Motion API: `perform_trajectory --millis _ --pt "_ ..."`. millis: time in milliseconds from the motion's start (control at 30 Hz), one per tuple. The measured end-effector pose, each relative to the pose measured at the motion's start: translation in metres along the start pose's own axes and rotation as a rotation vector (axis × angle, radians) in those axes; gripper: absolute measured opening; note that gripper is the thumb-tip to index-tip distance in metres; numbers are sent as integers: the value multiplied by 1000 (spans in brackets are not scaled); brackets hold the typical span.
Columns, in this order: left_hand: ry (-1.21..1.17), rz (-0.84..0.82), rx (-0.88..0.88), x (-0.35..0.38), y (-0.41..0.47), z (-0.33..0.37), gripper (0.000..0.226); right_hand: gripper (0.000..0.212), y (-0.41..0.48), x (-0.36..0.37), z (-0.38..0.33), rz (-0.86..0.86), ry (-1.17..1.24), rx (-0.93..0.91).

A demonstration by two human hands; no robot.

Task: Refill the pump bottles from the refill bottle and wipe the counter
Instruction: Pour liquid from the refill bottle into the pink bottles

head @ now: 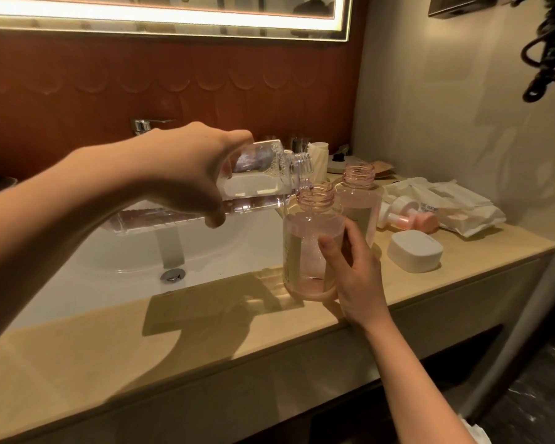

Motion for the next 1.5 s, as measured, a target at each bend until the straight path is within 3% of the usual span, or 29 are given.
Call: perform_trajectory --millis 1500 --pt "-33 -26 -4 1 -1 2 103 80 0 -1 1 -10 43 -6"
Point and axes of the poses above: each hand's wrist, its own y-axis towards the middle knuckle, its own x-axis out of the palm, z = x × y, the point moved 8 cm from there along y, towards the middle knuckle, and after that the axes turned 9 degrees about -z, right-handed, at the moved point
